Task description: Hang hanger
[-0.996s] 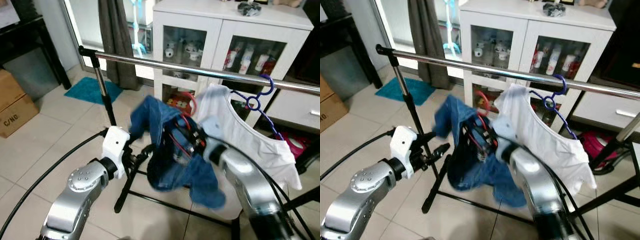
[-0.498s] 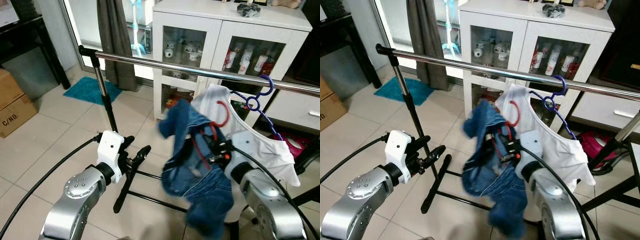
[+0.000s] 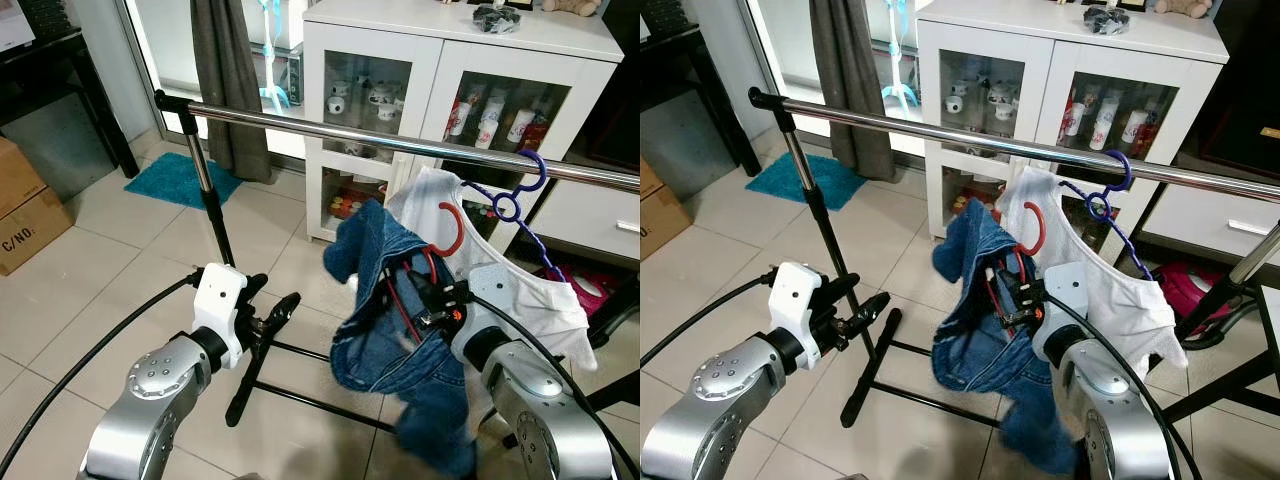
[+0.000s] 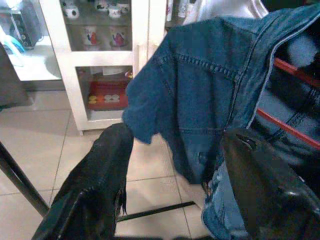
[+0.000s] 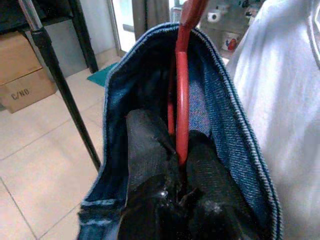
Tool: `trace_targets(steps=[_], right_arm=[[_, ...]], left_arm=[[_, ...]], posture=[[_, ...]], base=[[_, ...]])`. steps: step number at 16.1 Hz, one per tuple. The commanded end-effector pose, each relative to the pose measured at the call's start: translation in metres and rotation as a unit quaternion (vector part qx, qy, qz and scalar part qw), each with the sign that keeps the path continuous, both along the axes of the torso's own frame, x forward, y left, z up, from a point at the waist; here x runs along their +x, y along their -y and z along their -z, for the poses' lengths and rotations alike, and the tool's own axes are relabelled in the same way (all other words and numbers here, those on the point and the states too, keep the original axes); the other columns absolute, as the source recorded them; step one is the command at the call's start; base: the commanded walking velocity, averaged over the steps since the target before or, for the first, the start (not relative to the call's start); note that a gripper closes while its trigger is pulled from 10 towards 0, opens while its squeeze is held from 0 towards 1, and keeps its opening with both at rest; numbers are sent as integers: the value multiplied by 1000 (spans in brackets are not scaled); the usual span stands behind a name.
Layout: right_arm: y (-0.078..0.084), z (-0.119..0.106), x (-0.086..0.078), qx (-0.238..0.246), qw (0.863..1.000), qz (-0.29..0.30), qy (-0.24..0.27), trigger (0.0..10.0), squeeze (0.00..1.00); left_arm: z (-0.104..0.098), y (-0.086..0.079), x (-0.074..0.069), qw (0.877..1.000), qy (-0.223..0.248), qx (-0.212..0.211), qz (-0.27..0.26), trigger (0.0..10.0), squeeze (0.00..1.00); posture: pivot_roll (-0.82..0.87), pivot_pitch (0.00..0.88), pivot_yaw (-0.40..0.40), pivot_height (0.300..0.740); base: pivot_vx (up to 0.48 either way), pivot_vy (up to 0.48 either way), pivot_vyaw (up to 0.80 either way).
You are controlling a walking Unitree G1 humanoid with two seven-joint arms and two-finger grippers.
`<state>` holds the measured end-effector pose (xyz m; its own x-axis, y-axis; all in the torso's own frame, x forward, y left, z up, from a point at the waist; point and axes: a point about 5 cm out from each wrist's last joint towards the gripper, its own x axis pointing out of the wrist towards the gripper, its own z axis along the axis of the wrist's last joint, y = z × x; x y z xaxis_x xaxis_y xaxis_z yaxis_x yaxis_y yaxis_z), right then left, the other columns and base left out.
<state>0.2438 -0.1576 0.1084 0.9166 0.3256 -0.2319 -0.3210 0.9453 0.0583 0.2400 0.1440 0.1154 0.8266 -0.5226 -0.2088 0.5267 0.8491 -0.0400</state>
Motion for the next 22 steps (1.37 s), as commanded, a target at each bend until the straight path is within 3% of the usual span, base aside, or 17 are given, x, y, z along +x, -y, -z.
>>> trace_targets(steps=[1,22], right_arm=[[-1,-10,1,5,1000,-2,20,0,0],[-3,-11,3,7,1000,-7,21,0,0]], left_arm=[[-4,-2,0,1000,5,0,-5,10000,0],[-4,-4,3,1000,7,7,0,10000,0]], posture=[[-57,0,-11,740],[-55,0,-10,740]], base=[[-285,0,0],[-282,0,0]])
